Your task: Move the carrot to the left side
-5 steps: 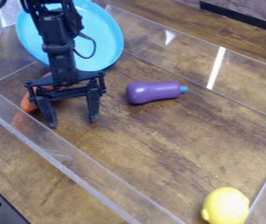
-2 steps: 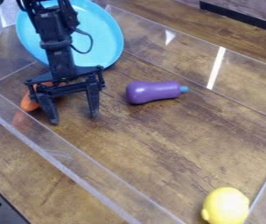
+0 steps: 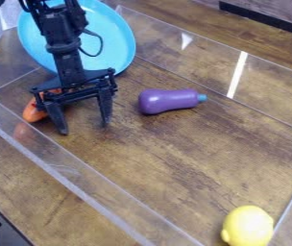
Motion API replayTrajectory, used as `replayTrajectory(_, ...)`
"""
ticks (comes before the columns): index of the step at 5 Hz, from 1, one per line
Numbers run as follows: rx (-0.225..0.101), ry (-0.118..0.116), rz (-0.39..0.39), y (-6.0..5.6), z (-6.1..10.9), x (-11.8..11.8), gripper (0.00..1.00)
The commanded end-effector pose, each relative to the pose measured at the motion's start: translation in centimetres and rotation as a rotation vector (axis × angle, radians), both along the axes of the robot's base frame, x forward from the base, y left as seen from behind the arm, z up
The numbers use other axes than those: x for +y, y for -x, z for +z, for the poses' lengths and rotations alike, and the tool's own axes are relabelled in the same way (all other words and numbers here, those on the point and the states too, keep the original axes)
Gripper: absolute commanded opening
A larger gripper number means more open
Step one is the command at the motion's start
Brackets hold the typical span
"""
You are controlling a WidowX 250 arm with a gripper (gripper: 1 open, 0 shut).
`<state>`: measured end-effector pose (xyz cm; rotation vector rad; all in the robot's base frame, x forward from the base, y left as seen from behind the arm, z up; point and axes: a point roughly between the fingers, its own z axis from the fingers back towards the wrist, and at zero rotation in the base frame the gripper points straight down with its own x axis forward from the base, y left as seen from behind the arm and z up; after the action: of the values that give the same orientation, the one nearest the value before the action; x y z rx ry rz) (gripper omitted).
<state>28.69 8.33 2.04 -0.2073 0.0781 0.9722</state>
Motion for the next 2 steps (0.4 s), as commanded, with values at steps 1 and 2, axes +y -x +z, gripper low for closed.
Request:
replayTrajectory(1,-0.056,-0.019,0.034,-0.70,1.30,0.68,1.00)
replayTrajectory(2,-0.063,-0.018,0.050,-0.68,1.44,0.52,1.00)
